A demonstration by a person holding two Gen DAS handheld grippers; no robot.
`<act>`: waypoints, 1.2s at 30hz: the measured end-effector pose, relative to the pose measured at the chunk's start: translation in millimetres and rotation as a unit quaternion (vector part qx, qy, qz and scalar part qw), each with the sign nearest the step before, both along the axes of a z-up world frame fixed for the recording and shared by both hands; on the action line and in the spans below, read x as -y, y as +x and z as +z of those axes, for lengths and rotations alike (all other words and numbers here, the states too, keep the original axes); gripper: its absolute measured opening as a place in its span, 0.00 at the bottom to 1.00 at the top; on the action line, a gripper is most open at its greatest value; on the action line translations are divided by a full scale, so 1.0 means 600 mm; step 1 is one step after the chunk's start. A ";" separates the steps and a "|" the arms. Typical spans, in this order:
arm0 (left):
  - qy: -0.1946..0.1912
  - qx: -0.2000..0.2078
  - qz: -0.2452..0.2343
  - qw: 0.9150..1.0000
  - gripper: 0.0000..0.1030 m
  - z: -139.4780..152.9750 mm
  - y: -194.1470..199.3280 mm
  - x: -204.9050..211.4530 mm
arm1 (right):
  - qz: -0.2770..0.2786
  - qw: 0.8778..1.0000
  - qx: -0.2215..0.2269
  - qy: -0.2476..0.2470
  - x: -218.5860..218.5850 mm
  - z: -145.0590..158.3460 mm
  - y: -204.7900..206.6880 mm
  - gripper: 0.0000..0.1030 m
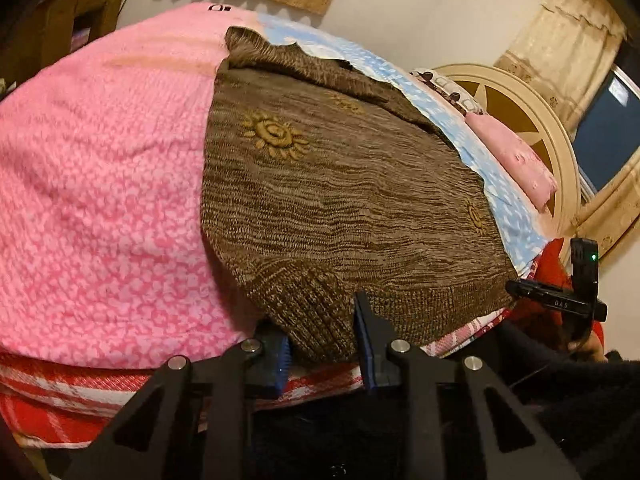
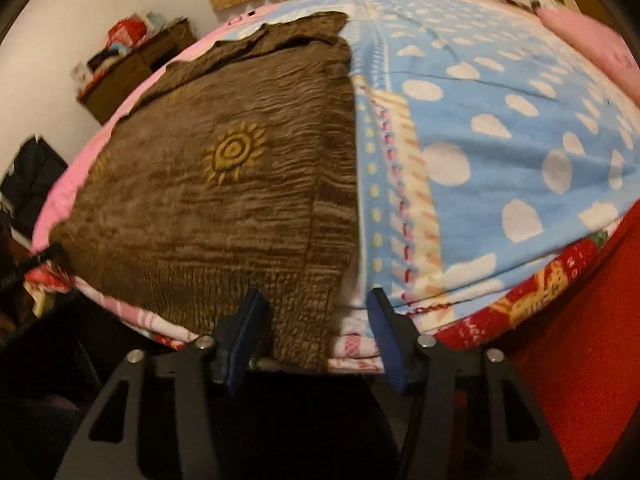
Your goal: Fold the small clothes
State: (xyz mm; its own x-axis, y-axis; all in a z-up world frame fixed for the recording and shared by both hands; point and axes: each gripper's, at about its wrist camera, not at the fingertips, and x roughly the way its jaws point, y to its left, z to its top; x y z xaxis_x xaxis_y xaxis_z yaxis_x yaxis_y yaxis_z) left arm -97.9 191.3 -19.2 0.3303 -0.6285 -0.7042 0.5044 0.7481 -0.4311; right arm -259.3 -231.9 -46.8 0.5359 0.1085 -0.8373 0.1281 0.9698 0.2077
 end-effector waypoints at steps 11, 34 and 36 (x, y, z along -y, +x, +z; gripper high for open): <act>-0.035 -0.013 0.014 0.999 0.27 0.000 0.006 -0.008 | -0.010 0.997 -0.011 0.079 0.013 -0.016 -0.001 0.29; -0.151 0.030 0.031 0.988 0.10 0.151 0.066 0.001 | -0.032 0.943 0.182 0.276 0.106 0.152 0.043 0.09; -0.148 0.033 0.031 0.988 0.10 0.159 0.083 0.009 | -0.035 0.944 0.181 0.273 0.104 0.154 0.056 0.09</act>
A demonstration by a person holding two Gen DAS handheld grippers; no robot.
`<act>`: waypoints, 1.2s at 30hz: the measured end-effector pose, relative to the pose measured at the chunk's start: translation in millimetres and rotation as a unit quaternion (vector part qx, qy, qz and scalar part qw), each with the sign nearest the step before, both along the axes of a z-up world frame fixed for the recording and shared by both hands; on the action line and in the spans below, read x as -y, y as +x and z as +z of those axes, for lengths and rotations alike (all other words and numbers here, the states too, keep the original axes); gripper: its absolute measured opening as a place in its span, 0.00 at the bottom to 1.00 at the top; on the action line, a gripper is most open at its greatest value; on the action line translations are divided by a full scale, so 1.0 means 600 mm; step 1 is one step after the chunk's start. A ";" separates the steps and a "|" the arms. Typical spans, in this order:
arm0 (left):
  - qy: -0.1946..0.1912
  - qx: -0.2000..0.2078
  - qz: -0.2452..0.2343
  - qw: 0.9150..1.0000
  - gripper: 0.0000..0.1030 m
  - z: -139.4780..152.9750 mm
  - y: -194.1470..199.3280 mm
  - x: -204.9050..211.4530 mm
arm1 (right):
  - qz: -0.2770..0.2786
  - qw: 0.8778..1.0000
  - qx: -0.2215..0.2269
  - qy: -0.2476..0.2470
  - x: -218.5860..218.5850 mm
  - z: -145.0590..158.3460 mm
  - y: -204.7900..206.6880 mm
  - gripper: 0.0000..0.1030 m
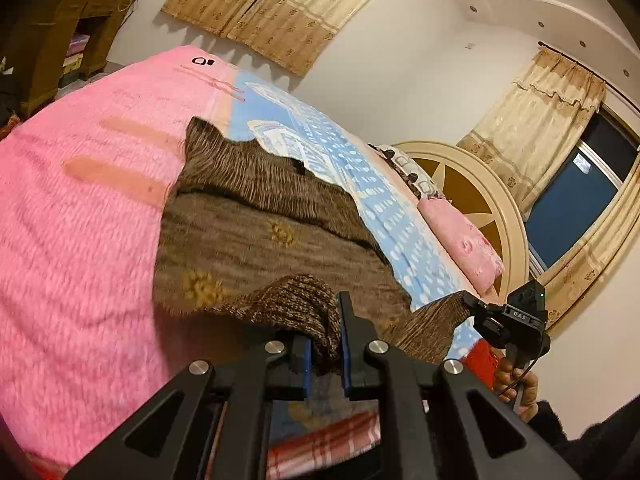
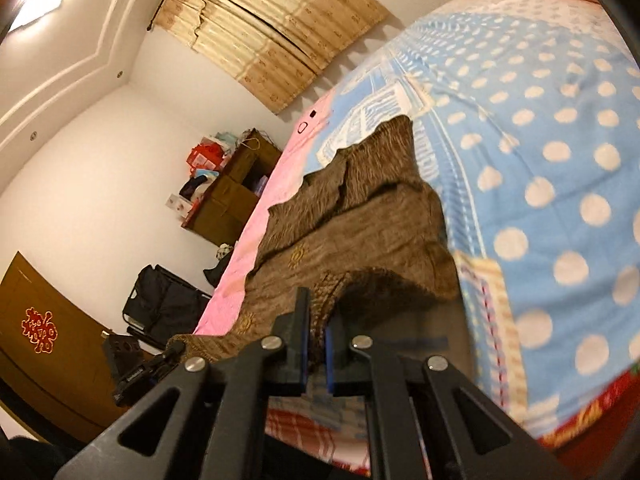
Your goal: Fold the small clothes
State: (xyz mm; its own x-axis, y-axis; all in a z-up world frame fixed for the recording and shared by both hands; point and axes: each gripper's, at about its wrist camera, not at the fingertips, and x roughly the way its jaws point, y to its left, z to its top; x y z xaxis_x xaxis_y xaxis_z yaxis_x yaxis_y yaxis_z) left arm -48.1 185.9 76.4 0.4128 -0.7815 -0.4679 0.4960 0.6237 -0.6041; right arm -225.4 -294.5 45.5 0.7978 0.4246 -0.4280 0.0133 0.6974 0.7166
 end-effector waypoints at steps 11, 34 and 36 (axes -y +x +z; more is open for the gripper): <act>0.022 -0.023 0.067 0.997 0.10 0.032 0.218 0.031 | -0.016 0.999 0.006 -0.037 0.027 0.061 0.167 0.09; 0.020 -0.190 0.099 0.977 0.27 -0.121 0.570 0.076 | -0.075 0.984 -0.086 -0.137 0.105 -0.078 0.570 0.12; 0.015 -0.174 0.111 0.978 0.47 -0.101 0.566 0.058 | -0.081 0.983 -0.085 -0.139 0.107 -0.074 0.566 0.19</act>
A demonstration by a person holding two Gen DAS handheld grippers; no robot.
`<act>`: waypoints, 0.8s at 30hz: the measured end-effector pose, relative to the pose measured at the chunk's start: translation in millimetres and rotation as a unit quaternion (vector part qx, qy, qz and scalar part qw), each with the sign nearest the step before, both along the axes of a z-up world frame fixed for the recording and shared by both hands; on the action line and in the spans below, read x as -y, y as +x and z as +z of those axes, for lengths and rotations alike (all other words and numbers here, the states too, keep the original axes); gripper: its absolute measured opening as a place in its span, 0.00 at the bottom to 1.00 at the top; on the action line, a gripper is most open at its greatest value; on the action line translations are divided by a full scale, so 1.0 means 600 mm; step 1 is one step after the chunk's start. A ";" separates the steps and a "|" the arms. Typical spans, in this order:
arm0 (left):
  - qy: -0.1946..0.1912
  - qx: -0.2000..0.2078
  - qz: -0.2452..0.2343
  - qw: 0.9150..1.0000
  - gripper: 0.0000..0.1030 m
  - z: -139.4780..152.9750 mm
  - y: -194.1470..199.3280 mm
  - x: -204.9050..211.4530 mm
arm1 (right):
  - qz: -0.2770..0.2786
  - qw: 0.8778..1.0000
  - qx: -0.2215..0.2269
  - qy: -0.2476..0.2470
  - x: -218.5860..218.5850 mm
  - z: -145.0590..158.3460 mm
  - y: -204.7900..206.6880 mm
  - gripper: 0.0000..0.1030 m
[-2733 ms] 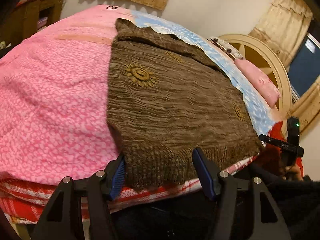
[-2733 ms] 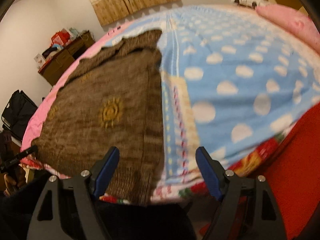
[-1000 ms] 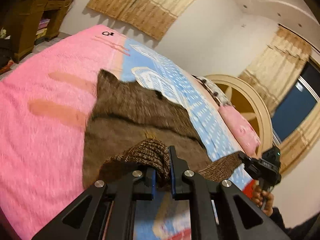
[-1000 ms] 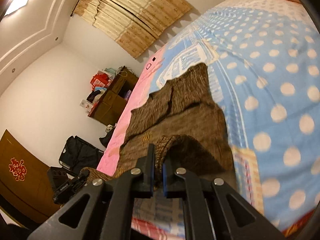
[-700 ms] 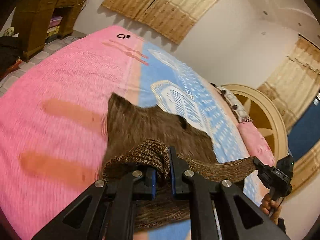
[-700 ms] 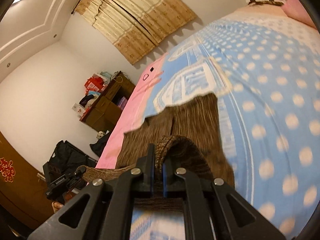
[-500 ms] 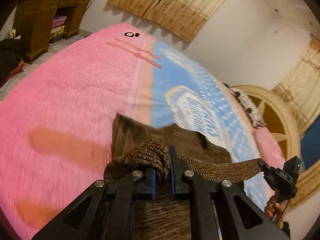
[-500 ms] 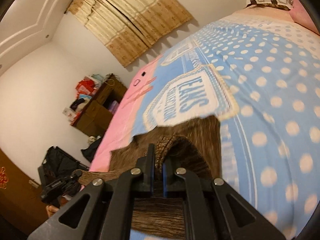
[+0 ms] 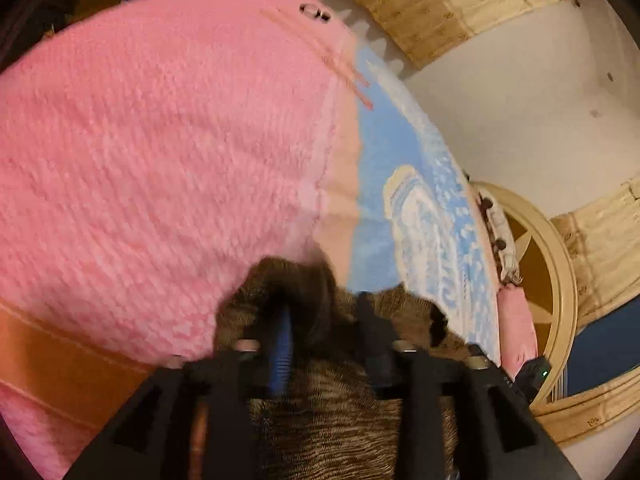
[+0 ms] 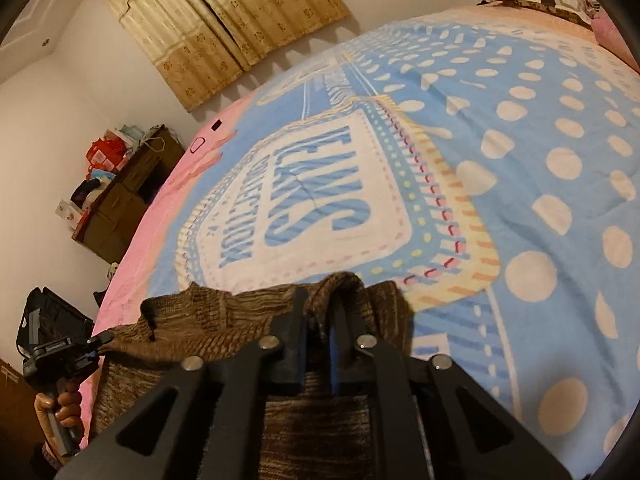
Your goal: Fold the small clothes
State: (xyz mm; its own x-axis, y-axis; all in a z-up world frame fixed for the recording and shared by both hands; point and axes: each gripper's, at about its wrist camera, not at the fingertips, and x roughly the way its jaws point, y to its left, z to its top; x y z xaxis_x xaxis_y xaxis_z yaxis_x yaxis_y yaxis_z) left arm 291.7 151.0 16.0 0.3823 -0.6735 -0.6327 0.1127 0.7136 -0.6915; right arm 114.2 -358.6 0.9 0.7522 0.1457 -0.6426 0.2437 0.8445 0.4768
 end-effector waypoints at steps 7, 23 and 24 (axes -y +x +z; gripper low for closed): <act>0.141 0.093 0.039 0.985 0.67 0.099 -0.058 -0.028 | -0.068 0.997 0.027 -0.010 0.025 0.022 -0.032 0.64; 0.312 0.148 -0.005 0.938 0.68 -0.016 -0.189 0.089 | 0.073 0.967 -0.087 -0.227 -0.133 0.001 0.031 0.36; 0.307 0.157 0.002 0.939 0.70 -0.017 -0.191 0.081 | 0.068 0.970 -0.079 -0.220 -0.121 -0.006 0.036 0.36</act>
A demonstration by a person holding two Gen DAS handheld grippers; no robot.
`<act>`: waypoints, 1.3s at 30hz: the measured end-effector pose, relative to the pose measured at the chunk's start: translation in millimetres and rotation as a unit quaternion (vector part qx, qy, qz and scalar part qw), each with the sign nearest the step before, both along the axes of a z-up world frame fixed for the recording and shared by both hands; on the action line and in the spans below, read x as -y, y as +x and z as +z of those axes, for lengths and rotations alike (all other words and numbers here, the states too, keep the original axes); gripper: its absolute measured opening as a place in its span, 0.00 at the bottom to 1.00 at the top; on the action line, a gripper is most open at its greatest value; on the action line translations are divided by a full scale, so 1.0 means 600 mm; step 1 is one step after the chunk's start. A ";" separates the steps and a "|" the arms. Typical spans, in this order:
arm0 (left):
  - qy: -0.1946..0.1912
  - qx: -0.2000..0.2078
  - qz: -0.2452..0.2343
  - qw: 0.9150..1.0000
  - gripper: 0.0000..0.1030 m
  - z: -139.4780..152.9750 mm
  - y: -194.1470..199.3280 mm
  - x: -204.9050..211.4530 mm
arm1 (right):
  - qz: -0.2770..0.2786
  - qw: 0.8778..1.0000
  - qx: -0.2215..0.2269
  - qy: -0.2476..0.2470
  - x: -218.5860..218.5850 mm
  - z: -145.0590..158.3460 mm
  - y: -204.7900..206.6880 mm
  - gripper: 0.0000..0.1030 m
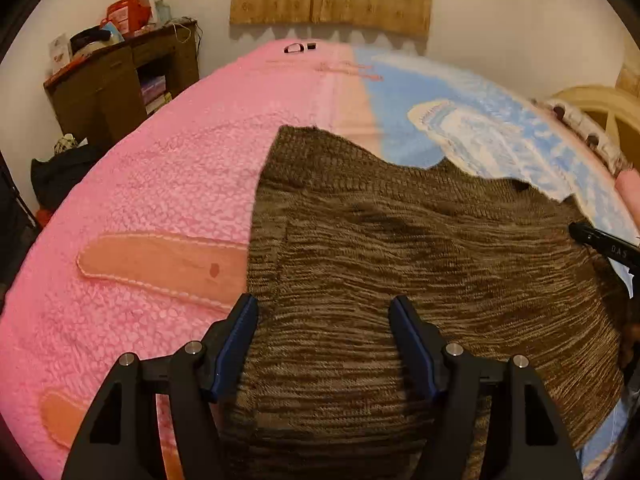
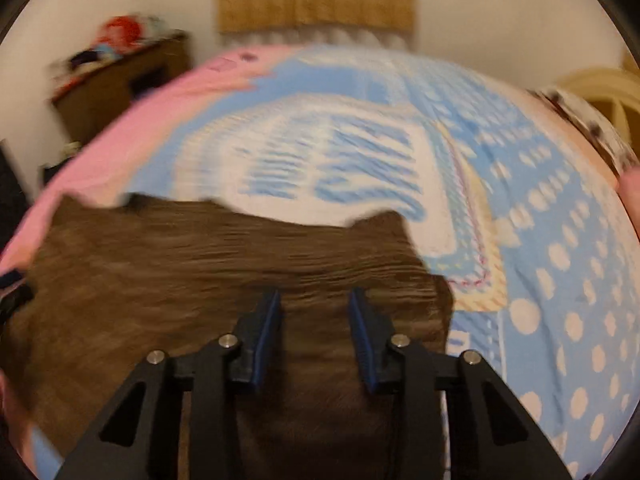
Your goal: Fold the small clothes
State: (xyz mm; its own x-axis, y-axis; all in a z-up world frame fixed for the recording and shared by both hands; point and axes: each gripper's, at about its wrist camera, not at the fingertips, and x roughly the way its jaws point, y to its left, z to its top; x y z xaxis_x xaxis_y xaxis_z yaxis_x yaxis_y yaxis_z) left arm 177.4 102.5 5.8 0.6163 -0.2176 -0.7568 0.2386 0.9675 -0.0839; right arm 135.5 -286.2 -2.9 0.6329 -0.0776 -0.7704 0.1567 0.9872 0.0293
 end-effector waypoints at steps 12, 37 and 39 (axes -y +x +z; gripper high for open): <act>-0.003 0.006 -0.012 1.000 0.78 0.044 -0.044 -0.016 | 0.011 0.996 0.086 0.015 -0.019 0.071 -0.085 0.59; -0.059 -0.024 0.071 0.995 0.78 0.015 -0.235 -0.159 | -0.045 0.994 0.066 0.073 -0.011 0.048 -0.436 0.51; -0.075 -0.033 0.081 0.993 0.78 0.018 -0.232 -0.165 | -0.057 0.991 0.073 0.097 -0.004 0.043 -0.444 0.51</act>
